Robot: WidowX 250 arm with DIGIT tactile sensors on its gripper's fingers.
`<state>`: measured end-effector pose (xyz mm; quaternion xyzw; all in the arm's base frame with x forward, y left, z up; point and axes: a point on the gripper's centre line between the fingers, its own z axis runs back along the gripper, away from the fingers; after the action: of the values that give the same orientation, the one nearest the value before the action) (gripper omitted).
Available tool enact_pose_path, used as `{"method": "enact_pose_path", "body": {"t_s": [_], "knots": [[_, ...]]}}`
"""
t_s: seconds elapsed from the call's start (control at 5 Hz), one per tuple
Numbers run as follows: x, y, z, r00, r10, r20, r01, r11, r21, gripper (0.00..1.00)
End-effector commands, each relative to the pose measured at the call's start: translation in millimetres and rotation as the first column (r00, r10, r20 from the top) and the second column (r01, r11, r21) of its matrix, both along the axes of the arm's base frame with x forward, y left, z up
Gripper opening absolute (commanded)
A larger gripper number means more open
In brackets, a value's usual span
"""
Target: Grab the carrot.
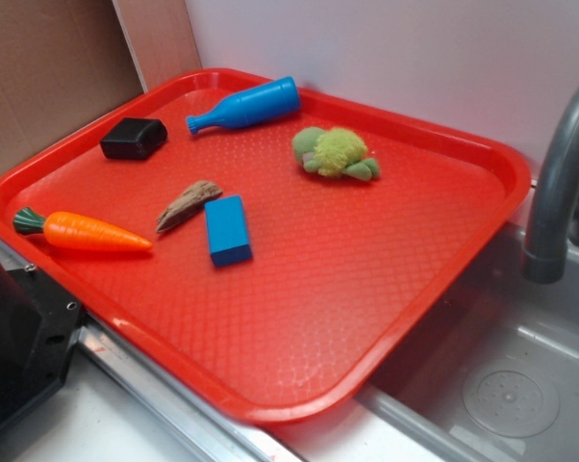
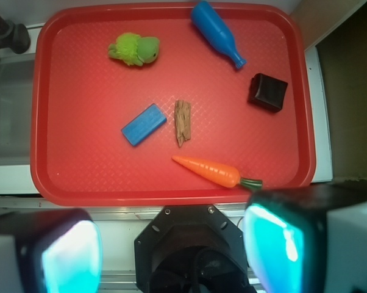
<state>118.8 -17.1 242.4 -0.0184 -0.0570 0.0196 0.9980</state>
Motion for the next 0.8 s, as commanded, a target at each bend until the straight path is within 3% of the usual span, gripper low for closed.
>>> {"method": "enact_pose_path", "body": {"t_s": [0.0, 0.2, 0.4, 0.6], "knots": [[0, 0, 0, 1.000, 0.000, 0.000, 0.000, 1.000, 0.000, 1.00], [2, 18, -50, 0.994, 0.111, -0.015, -0.111, 0.993, 0.052, 1.00], [-10, 28, -84, 0.935, 0.354, -0.037, -0.350, 0.933, 0.083, 1.00], [-10, 44, -116, 0.820, 0.571, -0.042, -0.571, 0.821, 0.015, 1.00]]}}
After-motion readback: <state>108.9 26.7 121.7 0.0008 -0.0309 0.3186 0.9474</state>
